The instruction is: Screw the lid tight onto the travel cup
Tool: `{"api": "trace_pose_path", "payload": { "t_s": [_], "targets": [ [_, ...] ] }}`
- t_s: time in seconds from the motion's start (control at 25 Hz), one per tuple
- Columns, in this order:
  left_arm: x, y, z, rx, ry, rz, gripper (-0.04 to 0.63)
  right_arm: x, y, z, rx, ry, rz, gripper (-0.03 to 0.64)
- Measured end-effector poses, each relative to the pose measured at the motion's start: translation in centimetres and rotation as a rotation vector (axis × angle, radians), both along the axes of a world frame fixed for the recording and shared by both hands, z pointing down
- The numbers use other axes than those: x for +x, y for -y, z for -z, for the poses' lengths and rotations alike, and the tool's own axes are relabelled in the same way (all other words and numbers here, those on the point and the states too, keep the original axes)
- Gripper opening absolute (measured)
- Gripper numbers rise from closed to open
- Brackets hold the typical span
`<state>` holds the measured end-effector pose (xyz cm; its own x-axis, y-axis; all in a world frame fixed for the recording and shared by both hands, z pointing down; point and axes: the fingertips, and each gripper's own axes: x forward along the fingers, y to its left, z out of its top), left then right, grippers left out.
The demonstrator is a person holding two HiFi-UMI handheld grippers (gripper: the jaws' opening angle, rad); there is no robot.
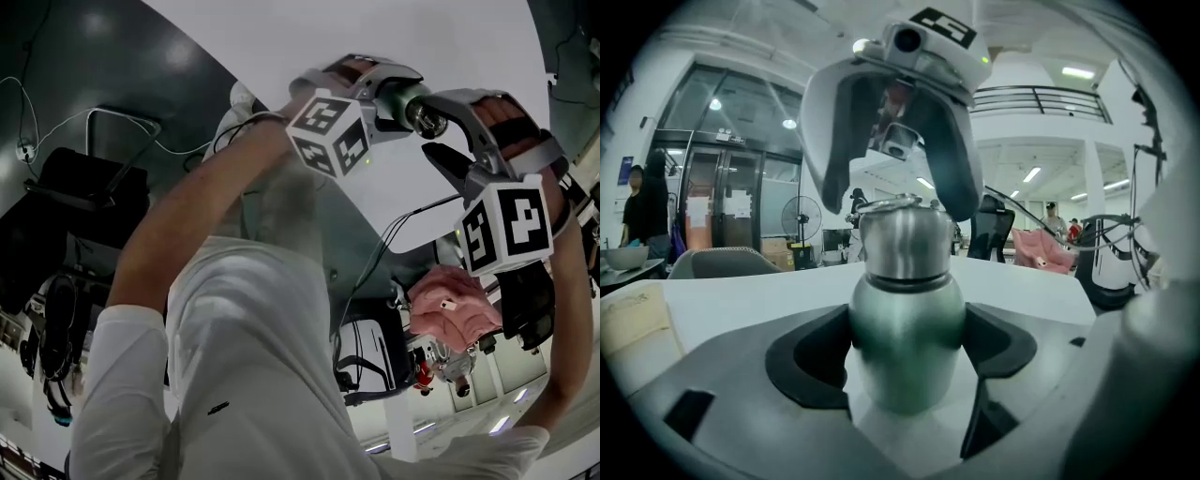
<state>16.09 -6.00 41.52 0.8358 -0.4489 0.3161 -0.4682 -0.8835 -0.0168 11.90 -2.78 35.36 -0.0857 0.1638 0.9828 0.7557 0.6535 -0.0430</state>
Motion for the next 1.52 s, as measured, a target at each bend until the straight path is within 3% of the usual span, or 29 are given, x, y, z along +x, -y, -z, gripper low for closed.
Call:
{"api": "trace_pose_path", "payload": {
  "t_s": [0.28, 0.36, 0.48, 0.76, 1.0, 1.24, 1.52],
  "targets": [
    [0.0, 0.0, 0.0, -0.001, -0.001, 0.0, 0.362, 1.3, 0.2, -0.9, 0.021, -0.1, 0.284, 0.253],
    [0.0, 0.0, -0.1, -0.001, -0.001, 0.001, 0.362, 1.4, 0.3, -1.1, 0.019, -0.093, 0.291, 0.238],
    [-0.1, 0.0, -0.1, 0.0, -0.001, 0.002, 0.362, 0.8, 0.5, -1.2, 0.024, -0.06, 0.218, 0.236],
    [-0.1, 0.0, -0.1, -0.003, 0.005, 0.009, 0.362, 0.4, 1.1, -0.9, 0.014, 0.03, -0.212, 0.235],
    [-0.2, -0.1, 0.0, -0.002, 0.004, 0.011, 0.362, 0.1, 1.9, -0.8, -0.033, 0.109, -0.717, 0.235],
    [-0.2, 0.1, -0.2, 0.0, 0.002, 0.015, 0.362, -0.1, 2.8, -0.7, 0.014, 0.236, -1.052, 0.235],
    [-0.2, -0.1, -0.1, -0.002, -0.002, 0.018, 0.362, 1.0, 3.7, -0.6, 0.027, 0.346, -1.629, 0.235]
  ]
}}
